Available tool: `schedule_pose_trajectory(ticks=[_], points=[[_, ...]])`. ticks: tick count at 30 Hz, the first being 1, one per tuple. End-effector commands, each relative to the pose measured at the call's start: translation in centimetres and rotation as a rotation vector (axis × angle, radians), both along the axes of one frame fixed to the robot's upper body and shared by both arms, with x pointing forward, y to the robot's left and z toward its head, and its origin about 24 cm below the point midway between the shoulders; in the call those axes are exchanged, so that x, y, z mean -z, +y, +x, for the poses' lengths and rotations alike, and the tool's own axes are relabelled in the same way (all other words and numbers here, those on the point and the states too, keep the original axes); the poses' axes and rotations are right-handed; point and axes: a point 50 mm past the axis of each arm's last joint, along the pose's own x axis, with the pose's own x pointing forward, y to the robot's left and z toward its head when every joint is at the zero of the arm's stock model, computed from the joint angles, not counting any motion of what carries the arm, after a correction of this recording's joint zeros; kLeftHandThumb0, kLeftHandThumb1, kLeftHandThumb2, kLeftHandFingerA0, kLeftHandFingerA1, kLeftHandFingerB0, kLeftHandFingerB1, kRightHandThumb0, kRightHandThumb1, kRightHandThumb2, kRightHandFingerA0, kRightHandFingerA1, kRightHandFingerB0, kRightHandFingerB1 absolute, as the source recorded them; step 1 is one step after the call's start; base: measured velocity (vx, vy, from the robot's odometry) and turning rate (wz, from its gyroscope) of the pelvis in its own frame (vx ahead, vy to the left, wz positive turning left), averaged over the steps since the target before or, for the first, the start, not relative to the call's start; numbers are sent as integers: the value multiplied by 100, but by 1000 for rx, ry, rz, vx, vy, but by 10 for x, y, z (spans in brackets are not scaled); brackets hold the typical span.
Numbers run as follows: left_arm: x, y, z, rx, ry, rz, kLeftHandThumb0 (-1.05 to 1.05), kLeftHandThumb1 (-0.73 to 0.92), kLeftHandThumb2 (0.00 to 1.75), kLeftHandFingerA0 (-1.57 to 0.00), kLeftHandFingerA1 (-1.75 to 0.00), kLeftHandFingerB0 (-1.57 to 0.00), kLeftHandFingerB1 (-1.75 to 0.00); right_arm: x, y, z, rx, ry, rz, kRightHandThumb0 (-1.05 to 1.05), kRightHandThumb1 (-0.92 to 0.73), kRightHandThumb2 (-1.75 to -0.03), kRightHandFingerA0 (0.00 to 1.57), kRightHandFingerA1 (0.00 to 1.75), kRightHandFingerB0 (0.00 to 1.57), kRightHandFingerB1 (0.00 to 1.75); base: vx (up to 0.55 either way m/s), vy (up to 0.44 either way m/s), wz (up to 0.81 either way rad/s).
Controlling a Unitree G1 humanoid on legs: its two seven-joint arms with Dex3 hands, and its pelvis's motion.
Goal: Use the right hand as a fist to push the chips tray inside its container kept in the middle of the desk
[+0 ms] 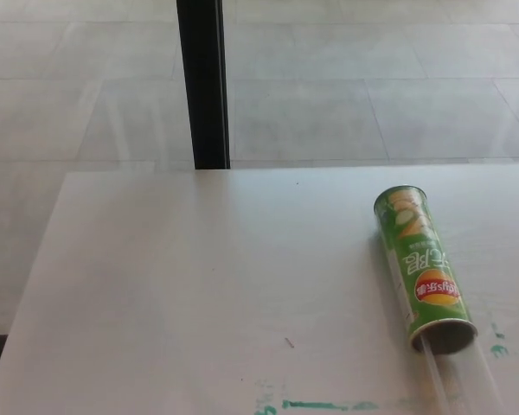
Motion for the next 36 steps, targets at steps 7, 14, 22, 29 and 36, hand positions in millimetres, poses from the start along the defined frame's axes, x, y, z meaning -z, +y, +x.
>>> schedule_pose_trajectory(ticks=[7, 14, 22, 29, 36], points=[[-7, 7, -2, -17, -63, -13, -75, 92, 68, -59, -72, -50, -51, -32, -34, -2, 230, -178, -94, -54, -65, -60, 48, 108, 20, 39, 0, 0, 0], [-6, 7, -5, -26, -64, -16, -75, 92, 67, -57, -65, -50, -48, -84, -45, 19, 278, -422, -148, -67, -58, -91, 35, 67, 13, 45, 0, 0, 0], [-6, 7, -5, -46, -75, -27, -72, 92, 68, -56, -63, -49, -49, -120, -49, 30, 278, -430, -190, -65, -59, -91, 26, 60, 12, 46, 0, 0, 0], [-6, 7, -6, -22, -50, -3, -74, 92, 70, -59, -67, -50, -49, -145, -59, 35, 358, -552, -212, -74, -61, -97, 31, 70, 11, 47, 0, 0, 0], [-6, 7, -6, -22, -59, -12, -75, 92, 69, -58, -67, -50, -49, -186, -21, 53, 71, -774, -318, -91, -66, -107, 23, 73, 3, 47, 0, 0, 0]])
